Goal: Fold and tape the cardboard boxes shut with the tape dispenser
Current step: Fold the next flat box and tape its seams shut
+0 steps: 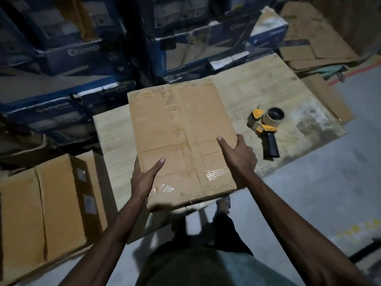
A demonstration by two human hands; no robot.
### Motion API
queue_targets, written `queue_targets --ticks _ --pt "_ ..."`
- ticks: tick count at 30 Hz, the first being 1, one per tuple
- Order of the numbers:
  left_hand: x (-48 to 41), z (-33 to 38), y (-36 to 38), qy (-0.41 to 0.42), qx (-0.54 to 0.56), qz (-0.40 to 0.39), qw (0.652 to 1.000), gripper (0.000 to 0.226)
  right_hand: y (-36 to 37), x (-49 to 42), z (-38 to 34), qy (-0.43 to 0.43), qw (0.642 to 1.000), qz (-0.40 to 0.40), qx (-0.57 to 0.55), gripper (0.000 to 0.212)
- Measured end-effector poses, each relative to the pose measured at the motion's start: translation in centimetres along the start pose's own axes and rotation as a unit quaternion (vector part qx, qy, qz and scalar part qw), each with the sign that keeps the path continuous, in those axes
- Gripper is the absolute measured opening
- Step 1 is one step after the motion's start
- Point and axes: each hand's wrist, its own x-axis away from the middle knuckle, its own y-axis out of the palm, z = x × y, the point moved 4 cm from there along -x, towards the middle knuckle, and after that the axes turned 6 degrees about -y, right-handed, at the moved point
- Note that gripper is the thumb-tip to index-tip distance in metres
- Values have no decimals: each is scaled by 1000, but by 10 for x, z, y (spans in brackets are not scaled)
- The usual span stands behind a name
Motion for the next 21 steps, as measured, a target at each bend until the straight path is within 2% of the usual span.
queue_targets --ticks 7,14,18,20,21 --pt "28 -5 63 -49 116 149 981 83 -7 -109 -33 -160 982 -75 62 79" --pt "65 -1 156 -103 278 298 907 91 -2 -192 -80 -334 922 -159 115 90" --pt "67 12 201 -92 340 334 874 80 1 -219 -105 -425 881 -165 128 91" --pt "59 12 223 -123 342 326 873 70 -1 -231 -111 -463 864 -154 127 91" --pt "59 11 232 -136 341 315 875 76 -2 -238 -114 -478 856 -150 129 89"
